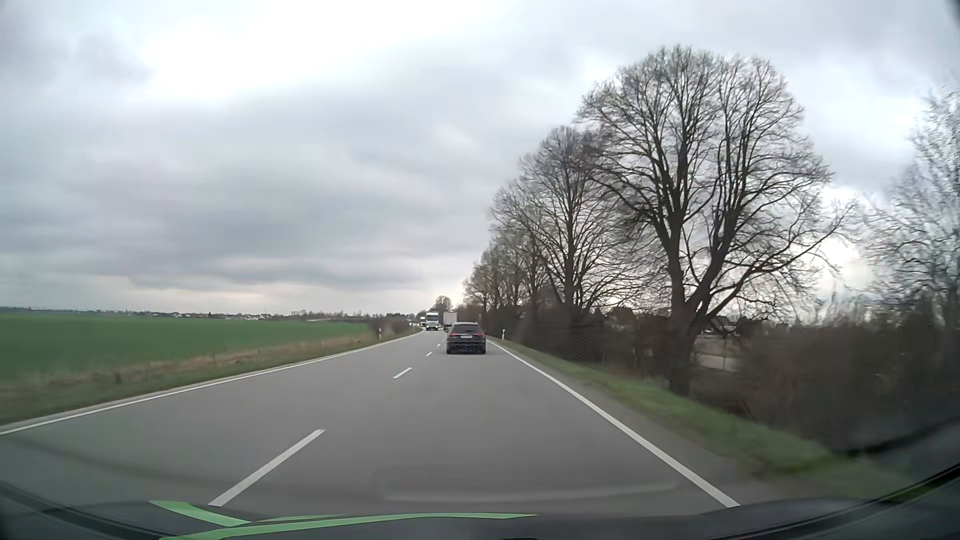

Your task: Follow the waypoints while adhering to traffic rules and regulations

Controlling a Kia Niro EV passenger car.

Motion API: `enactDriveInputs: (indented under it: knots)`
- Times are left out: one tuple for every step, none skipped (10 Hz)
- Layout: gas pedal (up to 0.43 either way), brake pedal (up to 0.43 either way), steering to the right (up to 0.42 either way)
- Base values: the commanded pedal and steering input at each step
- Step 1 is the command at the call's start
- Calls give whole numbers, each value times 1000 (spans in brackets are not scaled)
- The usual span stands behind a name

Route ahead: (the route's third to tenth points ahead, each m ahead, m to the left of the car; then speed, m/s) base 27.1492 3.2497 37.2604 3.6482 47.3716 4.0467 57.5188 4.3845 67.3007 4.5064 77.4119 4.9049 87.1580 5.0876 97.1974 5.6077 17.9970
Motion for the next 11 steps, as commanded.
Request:
enactDriveInputs:
  knots:
    - [177,0,-2]
    - [177,0,-2]
    - [177,0,-2]
    - [177,0,-2]
    - [177,0,-2]
    - [177,0,-2]
    - [169,0,-2]
    - [169,0,-2]
    - [169,0,-2]
    - [169,0,-2]
    - [169,0,-2]
